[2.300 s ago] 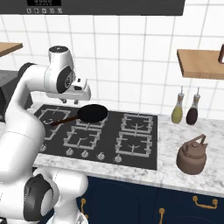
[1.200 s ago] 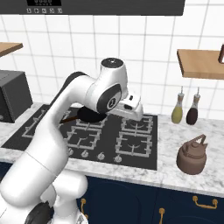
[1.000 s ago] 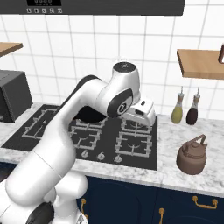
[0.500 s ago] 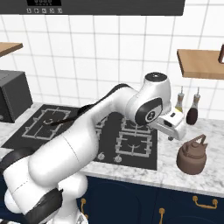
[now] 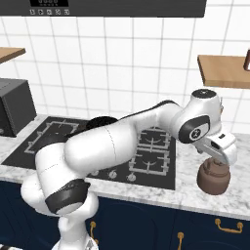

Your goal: Pick the kettle from the counter and place it on a stove burner. Then turn the burner on.

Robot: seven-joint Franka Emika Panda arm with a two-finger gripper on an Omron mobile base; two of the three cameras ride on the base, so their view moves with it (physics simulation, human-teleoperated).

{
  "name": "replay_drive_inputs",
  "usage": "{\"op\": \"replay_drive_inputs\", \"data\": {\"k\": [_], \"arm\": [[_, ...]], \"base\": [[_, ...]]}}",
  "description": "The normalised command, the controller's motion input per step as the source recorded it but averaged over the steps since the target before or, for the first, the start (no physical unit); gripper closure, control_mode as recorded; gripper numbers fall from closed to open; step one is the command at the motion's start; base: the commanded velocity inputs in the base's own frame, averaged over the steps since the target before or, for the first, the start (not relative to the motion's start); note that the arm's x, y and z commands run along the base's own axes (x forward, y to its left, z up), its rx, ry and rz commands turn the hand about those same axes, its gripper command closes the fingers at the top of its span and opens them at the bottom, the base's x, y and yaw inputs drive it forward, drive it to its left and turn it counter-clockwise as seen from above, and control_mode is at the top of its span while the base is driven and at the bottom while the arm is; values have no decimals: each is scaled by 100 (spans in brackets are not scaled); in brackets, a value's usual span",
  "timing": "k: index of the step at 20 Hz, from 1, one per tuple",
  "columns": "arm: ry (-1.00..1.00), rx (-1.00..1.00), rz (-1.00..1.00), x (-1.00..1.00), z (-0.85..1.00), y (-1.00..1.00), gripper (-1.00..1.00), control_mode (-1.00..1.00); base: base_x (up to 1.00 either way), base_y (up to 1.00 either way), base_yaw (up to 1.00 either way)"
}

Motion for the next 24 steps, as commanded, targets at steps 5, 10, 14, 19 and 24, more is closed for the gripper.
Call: {"op": "replay_drive_inputs", "data": {"k": [5, 10, 14, 19, 24], "arm": [[0, 0, 0, 53, -42, -12, -100, -100], [0, 1, 0, 53, -30, -1, -100, -100], [2, 0, 0, 26, -24, -13, -100, -100], [4, 0, -4, 0, -22, -38, -100, -100], [0, 1, -2, 26, -6, -4, -100, -100]], "base": [[0, 0, 0], [0, 0, 0], [0, 0, 0], [0, 0, 0], [0, 0, 0]]}}
